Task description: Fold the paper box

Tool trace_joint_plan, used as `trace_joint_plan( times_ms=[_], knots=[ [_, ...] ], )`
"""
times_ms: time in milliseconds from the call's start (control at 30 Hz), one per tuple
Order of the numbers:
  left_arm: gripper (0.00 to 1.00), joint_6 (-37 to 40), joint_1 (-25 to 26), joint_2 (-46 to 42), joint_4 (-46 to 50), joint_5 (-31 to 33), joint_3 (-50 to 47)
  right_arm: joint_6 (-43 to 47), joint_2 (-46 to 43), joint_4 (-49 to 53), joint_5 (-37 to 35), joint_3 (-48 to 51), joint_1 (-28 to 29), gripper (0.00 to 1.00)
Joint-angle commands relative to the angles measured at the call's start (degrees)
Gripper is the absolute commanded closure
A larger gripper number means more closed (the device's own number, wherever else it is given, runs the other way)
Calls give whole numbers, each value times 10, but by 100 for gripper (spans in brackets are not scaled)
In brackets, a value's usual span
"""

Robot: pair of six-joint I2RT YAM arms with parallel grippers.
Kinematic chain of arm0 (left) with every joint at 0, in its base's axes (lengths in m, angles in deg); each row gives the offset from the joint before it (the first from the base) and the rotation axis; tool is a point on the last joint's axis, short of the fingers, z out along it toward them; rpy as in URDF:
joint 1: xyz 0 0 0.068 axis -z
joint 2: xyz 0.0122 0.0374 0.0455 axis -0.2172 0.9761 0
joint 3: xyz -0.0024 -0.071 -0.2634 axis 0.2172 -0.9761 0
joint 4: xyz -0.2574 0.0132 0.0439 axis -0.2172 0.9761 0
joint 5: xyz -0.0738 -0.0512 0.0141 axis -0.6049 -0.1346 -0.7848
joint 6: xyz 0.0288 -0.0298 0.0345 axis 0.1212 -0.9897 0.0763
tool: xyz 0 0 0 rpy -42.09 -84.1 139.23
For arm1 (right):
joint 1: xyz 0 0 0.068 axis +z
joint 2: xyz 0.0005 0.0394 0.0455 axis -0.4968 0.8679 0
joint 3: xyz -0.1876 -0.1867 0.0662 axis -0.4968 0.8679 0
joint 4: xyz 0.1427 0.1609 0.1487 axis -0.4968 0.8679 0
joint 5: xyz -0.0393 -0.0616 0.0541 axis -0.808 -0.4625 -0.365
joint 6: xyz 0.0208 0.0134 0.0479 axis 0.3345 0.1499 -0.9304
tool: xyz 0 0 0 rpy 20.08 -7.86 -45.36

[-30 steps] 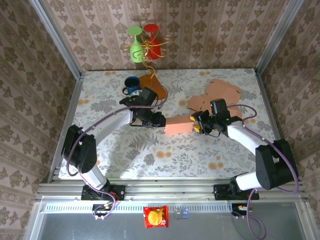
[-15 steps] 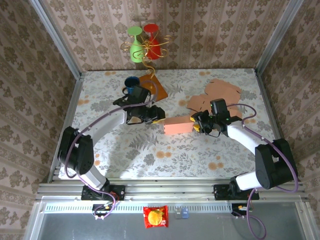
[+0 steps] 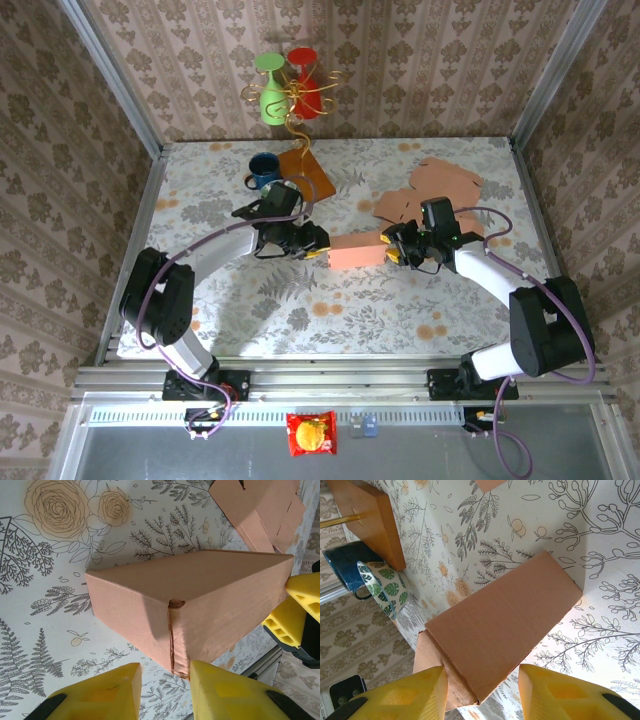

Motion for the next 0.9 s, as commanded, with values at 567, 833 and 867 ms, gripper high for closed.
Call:
trace_joint_plan(
  times_ms=[567,833,867],
  knots=[
    [77,73,14,4,23,42,-27,84,-6,138,-15,-37,-7,50],
    [78,115,36,-8,39,76,-18,124,-4,181,10,-111,-30,38],
    [78,119,40,-8,40,81,-17,125,3,181,15,-112,-34,38]
  ],
)
